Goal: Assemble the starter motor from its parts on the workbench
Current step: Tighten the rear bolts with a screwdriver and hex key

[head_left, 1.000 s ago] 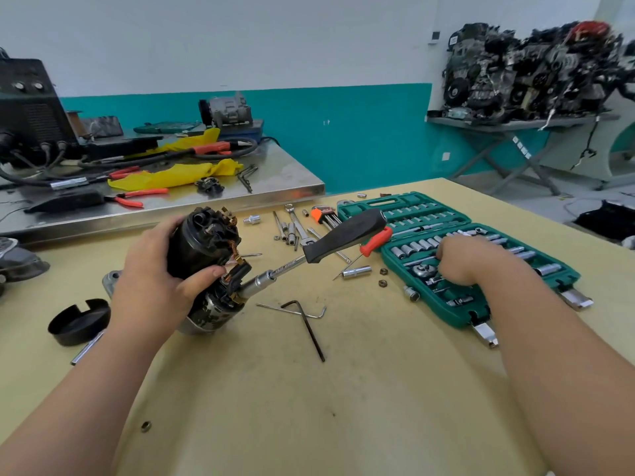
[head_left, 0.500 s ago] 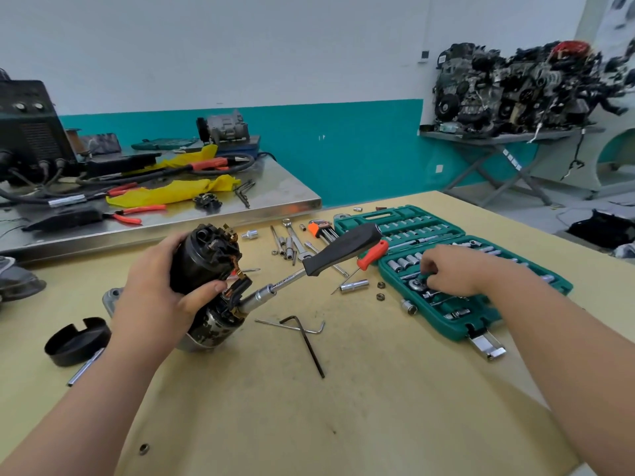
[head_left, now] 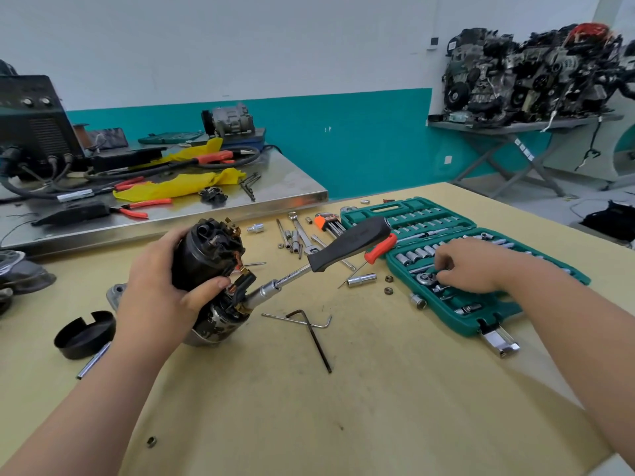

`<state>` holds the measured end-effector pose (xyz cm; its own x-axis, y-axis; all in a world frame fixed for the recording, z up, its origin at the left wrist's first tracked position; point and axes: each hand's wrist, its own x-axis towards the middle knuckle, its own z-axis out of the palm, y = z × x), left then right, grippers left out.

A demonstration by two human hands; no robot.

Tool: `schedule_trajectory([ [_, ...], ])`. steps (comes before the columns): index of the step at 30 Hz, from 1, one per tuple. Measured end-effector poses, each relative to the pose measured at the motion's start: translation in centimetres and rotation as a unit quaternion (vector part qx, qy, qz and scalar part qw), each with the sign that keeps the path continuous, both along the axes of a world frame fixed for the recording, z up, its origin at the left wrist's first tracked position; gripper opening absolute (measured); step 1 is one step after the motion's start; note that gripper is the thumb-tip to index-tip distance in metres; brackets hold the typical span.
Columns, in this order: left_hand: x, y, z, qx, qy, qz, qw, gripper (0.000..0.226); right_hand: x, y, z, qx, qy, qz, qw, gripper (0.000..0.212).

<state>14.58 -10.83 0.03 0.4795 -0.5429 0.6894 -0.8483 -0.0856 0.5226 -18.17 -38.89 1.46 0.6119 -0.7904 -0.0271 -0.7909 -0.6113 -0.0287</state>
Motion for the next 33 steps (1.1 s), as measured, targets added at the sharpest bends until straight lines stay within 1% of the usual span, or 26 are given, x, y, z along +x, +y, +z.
schedule_trajectory([
  [2, 0.0, 0.2, 0.0, -0.002, -0.003, 0.003, 1.000, 0.074, -0.3, 0.1, -0.3, -0.006, -0.005, -0.018, 1.000, 0.034],
  [4, -0.1, 0.2, 0.0, -0.004, -0.005, 0.002, 1.000, 0.074, -0.6, -0.1, -0.5, -0.045, 0.030, -0.034, 0.998, 0.051],
  [5, -0.2, 0.2, 0.0, -0.007, -0.008, 0.000, 1.000, 0.074, -0.7, -0.3, -0.7, -0.061, 0.042, -0.034, 0.997, 0.055],
  [7, -0.3, 0.3, 0.0, -0.012, -0.012, -0.002, 1.000, 0.074, -0.9, -0.5, -1.0, -0.050, 0.030, -0.025, 0.998, 0.058],
  [9, -0.3, 0.3, 0.1, -0.011, -0.008, 0.001, 1.000, 0.074, -1.3, -0.6, -1.1, -0.043, -0.010, -0.016, 0.999, 0.055],
  [11, -0.3, 0.3, 0.1, -0.008, -0.005, 0.006, 1.000, 0.074, -1.8, -0.7, -1.2, -0.090, -0.018, 0.016, 0.996, 0.046],
  [12, -0.3, 0.3, 0.1, -0.008, -0.006, 0.008, 1.000, 0.074, -2.0, -0.8, -1.3, -0.107, -0.011, 0.037, 0.993, 0.040],
  [14, -0.3, 0.2, 0.1, -0.005, -0.008, 0.009, 1.000, 0.074, -2.3, -0.8, -1.2, -0.107, 0.019, 0.054, 0.993, 0.033],
  [16, -0.1, 0.2, 0.1, 0.001, -0.005, 0.011, 1.000, 0.074, -2.3, -0.4, -0.6, -0.149, 0.060, 0.060, 0.985, 0.027],
  [17, -0.1, 0.1, 0.1, 0.002, -0.003, 0.011, 1.000, 0.074, -2.1, 0.0, -0.2, -0.171, 0.032, 0.064, 0.983, 0.029],
  [18, -0.2, 0.1, 0.2, 0.002, -0.002, 0.009, 1.000, 0.074, -1.9, 0.8, 0.3, -0.171, -0.053, 0.053, 0.982, 0.036],
  [19, -0.3, 0.1, 0.2, 0.000, -0.003, 0.005, 1.000, 0.074, -1.4, 2.0, 1.0, -0.123, -0.188, 0.020, 0.974, 0.046],
  [20, -0.4, 0.1, 0.2, -0.004, -0.005, 0.002, 1.000, 0.074, -0.8, 3.5, 1.6, -0.014, -0.346, -0.019, 0.938, 0.053],
  [21, -0.4, 0.0, 0.3, -0.005, -0.007, -0.001, 1.000, 0.074, -0.1, 5.3, 2.4, 0.146, -0.472, -0.051, 0.868, 0.059],
  [22, -0.5, 0.0, 0.3, -0.004, -0.007, -0.003, 1.000, 0.074, 0.5, 7.2, 3.1, 0.322, -0.540, -0.046, 0.776, 0.063],
  [23, -0.6, 0.0, 0.3, -0.003, -0.006, -0.006, 1.000, 0.075, 1.0, 9.0, 3.4, 0.474, -0.566, -0.008, 0.674, 0.063],
  [24, -0.6, -0.1, 0.4, -0.002, -0.006, -0.008, 1.000, 0.076, 1.5, 10.5, 3.7, 0.575, -0.572, 0.042, 0.583, 0.061],
  [25, -0.7, -0.1, 0.4, -0.003, -0.006, -0.010, 1.000, 0.078, 1.8, 11.7, 3.8, 0.625, -0.575, 0.084, 0.521, 0.056],
  [26, -0.7, -0.1, 0.4, -0.005, -0.006, -0.011, 1.000, 0.079, 2.1, 12.6, 3.9, 0.642, -0.581, 0.105, 0.489, 0.050],
  [27, -0.6, -0.1, 0.3, -0.007, -0.006, -0.012, 1.000, 0.079, 2.3, 13.2, 4.0, 0.640, -0.590, 0.109, 0.481, 0.044],
  [28, -0.7, -0.1, 0.2, -0.010, -0.006, -0.011, 1.000, 0.078, 2.6, 13.5, 4.1, 0.629, -0.597, 0.102, 0.487, 0.041],
  [29, -0.6, 0.0, 0.2, -0.012, -0.004, -0.010, 1.000, 0.077, 2.8, 13.7, 4.3, 0.610, -0.602, 0.089, 0.508, 0.041],
  [31, -0.5, 0.0, 0.2, -0.014, -0.005, -0.006, 1.000, 0.077, 3.0, 13.5, 4.9, 0.568, -0.596, 0.072, 0.563, 0.045],
  [32, -0.5, -0.1, 0.2, -0.014, -0.008, -0.005, 1.000, 0.077, 3.0, 13.3, 5.2, 0.557, -0.590, 0.077, 0.579, 0.044],
  [33, -0.5, -0.1, 0.2, -0.014, -0.012, -0.005, 1.000, 0.076, 3.0, 13.1, 5.6, 0.558, -0.587, 0.097, 0.579, 0.040],
])
